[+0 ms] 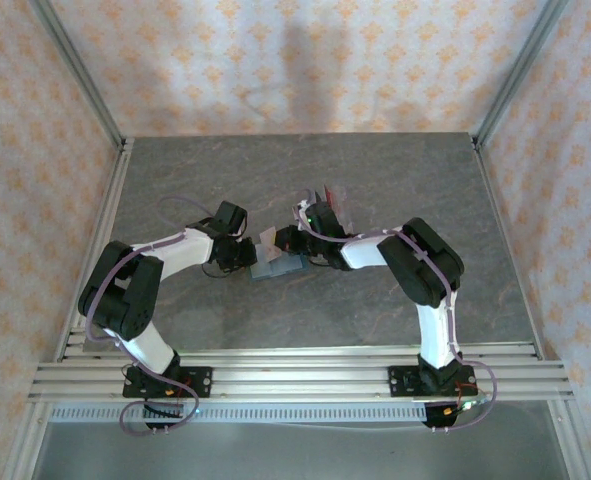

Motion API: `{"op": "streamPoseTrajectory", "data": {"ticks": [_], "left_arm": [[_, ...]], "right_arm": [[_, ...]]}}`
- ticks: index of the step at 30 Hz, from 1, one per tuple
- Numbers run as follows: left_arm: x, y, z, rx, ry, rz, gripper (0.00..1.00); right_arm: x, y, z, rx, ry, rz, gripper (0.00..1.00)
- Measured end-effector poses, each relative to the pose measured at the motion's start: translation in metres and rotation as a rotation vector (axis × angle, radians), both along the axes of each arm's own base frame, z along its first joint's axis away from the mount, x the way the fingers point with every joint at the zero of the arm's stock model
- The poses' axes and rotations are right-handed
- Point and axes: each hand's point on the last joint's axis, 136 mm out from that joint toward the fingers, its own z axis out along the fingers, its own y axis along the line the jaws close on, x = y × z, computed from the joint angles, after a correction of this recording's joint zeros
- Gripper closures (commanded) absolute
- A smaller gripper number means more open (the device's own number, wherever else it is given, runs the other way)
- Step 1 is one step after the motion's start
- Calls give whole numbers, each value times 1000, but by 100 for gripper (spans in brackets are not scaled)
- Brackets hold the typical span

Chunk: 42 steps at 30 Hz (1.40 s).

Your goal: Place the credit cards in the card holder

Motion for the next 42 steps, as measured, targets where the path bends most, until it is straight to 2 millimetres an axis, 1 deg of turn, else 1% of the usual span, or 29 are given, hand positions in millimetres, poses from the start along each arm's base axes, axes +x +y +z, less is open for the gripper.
{"op": "streamPoseTrajectory", "data": {"ticks": [9,19,29,34,38,42], "left_arm": [[0,0,0,0,0,0,85],[0,0,0,0,0,0,85],[0,0,0,-1,0,0,85],[0,0,0,-1,0,0,85],[0,0,0,-1,0,0,85],[0,0,0,-1,0,0,85]], "right_arm": [[-2,1,-1,4,12,-1,100],[-22,-1,-15,25,63,4,100],[-36,0,-17,45,72,10,100],[-41,6,-16,51,75,22,100],[-47,14,-13,60,74,39,100],[-49,19,-14,58,71,32,100]]}}
